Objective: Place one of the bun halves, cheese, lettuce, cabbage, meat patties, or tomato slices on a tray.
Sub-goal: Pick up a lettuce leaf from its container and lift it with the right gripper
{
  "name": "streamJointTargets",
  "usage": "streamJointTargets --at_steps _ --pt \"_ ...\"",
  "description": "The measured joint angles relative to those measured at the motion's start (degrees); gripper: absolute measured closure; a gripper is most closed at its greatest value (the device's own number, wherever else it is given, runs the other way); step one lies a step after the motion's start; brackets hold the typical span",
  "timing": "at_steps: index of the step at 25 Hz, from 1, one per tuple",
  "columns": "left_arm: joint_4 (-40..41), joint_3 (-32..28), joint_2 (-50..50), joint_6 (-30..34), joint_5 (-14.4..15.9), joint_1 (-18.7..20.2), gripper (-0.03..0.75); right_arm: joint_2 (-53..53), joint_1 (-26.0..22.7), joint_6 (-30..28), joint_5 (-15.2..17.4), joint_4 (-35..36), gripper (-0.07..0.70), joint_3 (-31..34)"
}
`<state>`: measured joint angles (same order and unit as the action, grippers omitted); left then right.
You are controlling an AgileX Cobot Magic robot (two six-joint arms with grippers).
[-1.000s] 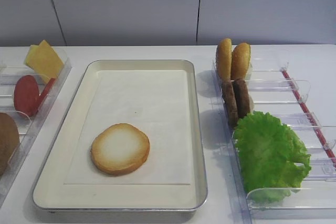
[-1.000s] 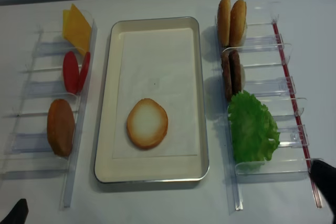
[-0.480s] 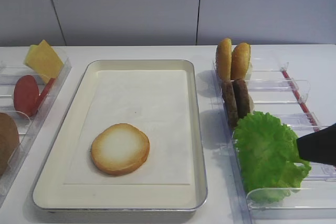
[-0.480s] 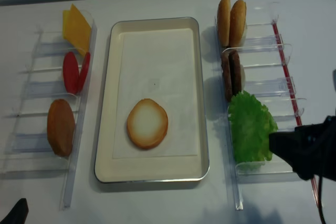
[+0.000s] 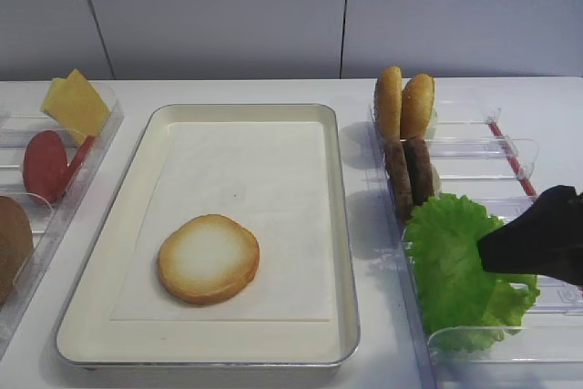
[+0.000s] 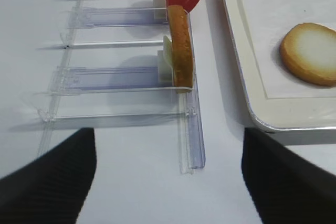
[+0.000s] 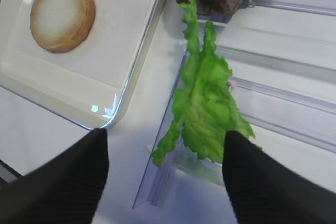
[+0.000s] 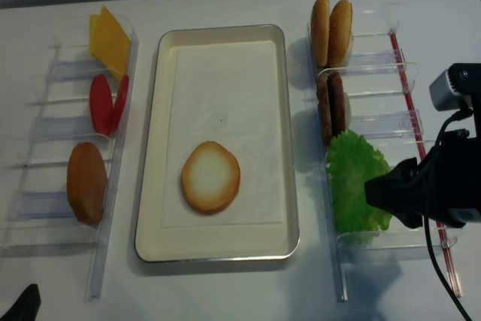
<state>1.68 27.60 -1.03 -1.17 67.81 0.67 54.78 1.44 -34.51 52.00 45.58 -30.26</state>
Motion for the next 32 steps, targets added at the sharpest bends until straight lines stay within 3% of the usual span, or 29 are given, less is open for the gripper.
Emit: streamJointTargets --at_steps 9,19,27,32 --pt "0.00 0.00 0.00 0.00 0.00 0.00 0.160 3.39 0.03 -3.46 -1.06 3.11 0.129 0.00" --pt "0.00 0.00 0.00 0.00 0.00 0.00 0.160 8.08 0.03 -7.29 -1.74 5.67 0.197 -0.13" --pt "0.00 0.00 0.00 0.00 0.00 0.00 0.160 12.05 3.99 -8.77 -5.68 7.66 0.234 -0.25" --pt "0.00 0.00 0.00 0.00 0.00 0.00 0.160 14.54 4.14 -8.80 -7.60 7.67 0.307 -0.67"
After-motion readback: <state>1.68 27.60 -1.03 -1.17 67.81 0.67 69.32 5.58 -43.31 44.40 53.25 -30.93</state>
